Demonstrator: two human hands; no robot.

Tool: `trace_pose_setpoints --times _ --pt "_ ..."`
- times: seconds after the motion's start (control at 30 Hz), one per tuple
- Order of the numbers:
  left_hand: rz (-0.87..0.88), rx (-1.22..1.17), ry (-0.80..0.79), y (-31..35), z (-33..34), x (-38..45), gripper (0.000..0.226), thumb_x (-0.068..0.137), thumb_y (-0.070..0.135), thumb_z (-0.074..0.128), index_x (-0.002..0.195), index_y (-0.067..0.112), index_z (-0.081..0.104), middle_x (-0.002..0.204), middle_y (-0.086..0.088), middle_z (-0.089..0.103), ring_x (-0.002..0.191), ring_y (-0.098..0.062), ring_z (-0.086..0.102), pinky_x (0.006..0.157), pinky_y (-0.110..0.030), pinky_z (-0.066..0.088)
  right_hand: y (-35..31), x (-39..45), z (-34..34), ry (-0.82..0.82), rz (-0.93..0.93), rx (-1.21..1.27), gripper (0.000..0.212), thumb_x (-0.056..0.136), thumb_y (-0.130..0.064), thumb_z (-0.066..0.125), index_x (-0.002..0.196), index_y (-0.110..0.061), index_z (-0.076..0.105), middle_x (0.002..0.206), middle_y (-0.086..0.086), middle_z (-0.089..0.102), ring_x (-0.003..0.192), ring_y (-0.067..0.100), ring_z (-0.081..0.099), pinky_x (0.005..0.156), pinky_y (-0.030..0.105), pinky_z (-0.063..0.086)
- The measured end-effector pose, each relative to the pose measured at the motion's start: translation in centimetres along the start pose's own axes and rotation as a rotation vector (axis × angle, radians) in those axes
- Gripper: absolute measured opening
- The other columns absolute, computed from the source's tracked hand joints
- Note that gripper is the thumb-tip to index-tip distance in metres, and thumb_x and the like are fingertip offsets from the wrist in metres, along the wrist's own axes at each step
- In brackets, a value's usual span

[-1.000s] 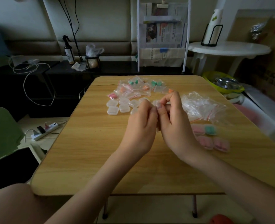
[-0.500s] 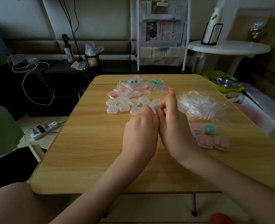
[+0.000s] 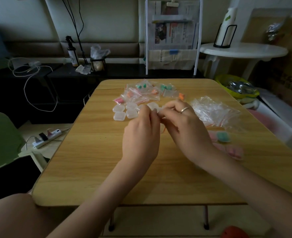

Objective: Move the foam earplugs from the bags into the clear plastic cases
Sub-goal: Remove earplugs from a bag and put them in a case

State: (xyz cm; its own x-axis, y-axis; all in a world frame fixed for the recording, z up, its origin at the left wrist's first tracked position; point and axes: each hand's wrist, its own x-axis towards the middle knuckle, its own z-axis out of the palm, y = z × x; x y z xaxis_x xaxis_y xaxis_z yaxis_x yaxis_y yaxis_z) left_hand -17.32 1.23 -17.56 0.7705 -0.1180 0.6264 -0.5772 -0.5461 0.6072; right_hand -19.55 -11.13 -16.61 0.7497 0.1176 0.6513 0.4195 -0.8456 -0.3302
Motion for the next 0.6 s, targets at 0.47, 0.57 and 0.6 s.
trace_pose_setpoints --times 0.47,0.57,0.6 --pt "-0.321 -0.385 -0.044 1.6 -0.7 0.2 0.015 0.099 0.033 0.04 0.086 0.026 0.047 0.074 0.005 0.057 0.058 -0.008 0.054 0.05 -0.027 0.045 1.8 0.9 -1.5 -0.389 0.327 0.341 0.056 0.09 -0.038 0.056 0.136 -0.052 0.027 0.135 -0.019 0.035 0.114 0.002 0.041 0.083 -0.001 0.03" --pt "-0.481 -0.453 -0.029 -0.1 -1.4 1.9 0.005 0.097 0.027 0.046 0.098 0.024 0.049 0.097 0.004 0.056 0.081 -0.004 0.057 0.068 -0.023 0.054 2.1 1.1 -1.8 -0.398 0.347 0.427 0.052 0.093 -0.036 0.053 0.138 -0.052 0.032 0.139 -0.021 0.034 0.112 -0.004 0.043 0.082 0.003 0.032" --pt "-0.525 -0.5 -0.068 -0.7 -1.5 2.2 0.008 0.097 0.024 0.048 0.103 0.02 0.051 0.101 0.003 0.057 0.087 -0.007 0.059 0.072 -0.024 0.054 2.1 1.1 -1.8 -0.417 0.345 0.449 0.049 0.094 -0.036 0.051 0.136 -0.054 0.033 0.139 -0.023 0.033 0.11 -0.009 0.041 0.083 0.006 0.034"
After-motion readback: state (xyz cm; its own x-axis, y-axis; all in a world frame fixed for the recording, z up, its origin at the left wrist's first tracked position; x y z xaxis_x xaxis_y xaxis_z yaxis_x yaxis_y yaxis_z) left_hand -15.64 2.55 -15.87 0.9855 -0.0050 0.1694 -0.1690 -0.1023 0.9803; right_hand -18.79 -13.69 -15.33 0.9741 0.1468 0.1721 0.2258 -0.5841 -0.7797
